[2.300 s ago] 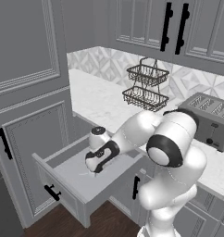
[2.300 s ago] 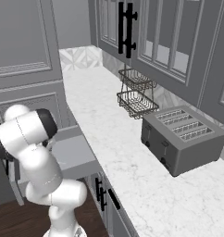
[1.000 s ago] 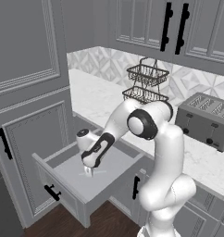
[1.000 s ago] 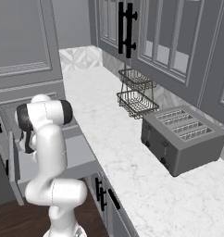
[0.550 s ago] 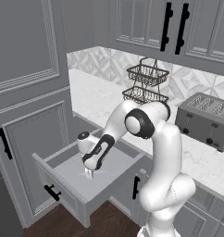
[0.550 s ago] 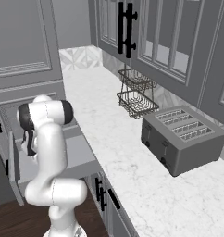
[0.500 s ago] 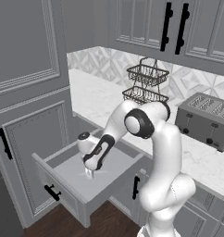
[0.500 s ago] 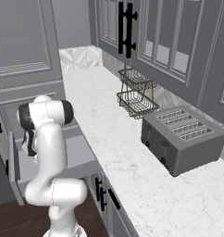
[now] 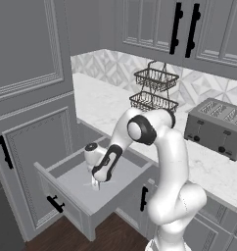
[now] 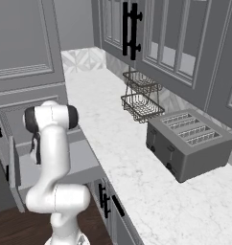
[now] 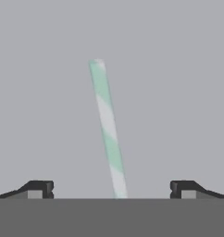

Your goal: Take a straw from the drawer in front and place it inside the glass cup on the dining counter.

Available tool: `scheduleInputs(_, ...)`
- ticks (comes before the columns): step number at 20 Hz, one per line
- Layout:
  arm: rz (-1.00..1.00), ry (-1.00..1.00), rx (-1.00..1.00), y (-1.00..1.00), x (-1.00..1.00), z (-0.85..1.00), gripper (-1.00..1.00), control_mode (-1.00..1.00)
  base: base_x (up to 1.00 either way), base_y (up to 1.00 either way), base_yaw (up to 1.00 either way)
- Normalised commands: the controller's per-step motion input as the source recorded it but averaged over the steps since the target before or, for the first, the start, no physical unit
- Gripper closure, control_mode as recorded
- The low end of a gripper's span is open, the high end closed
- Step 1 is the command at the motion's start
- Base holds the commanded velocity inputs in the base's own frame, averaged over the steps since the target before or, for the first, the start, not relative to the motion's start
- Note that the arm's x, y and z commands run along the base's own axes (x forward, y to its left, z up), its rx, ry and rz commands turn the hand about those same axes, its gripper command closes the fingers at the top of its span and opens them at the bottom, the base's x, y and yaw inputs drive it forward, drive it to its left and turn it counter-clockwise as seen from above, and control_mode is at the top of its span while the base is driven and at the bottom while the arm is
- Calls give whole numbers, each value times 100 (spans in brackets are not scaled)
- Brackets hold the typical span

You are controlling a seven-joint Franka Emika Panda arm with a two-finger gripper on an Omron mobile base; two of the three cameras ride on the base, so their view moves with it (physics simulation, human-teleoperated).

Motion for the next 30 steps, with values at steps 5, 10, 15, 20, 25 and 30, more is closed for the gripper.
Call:
scheduleInputs(5, 0, 0, 0, 0, 28, -21, -100, -100, 0, 0, 0)
scheduleInputs(10, 0, 0, 0, 0, 29, -29, -100, -100, 0, 0, 0)
scheduleInputs(15, 1, -1, 0, -2, 14, -23, -100, -100, 0, 0, 0)
scheduleInputs(20, 1, -6, 5, -18, -6, -59, -100, -100, 0, 0, 0)
scheduleInputs(25, 3, 2, 7, -2, 0, -100, 100, -100, 0, 0, 0)
scheduleInputs(30, 3, 2, 11, -17, 0, -100, 100, -100, 0, 0, 0)
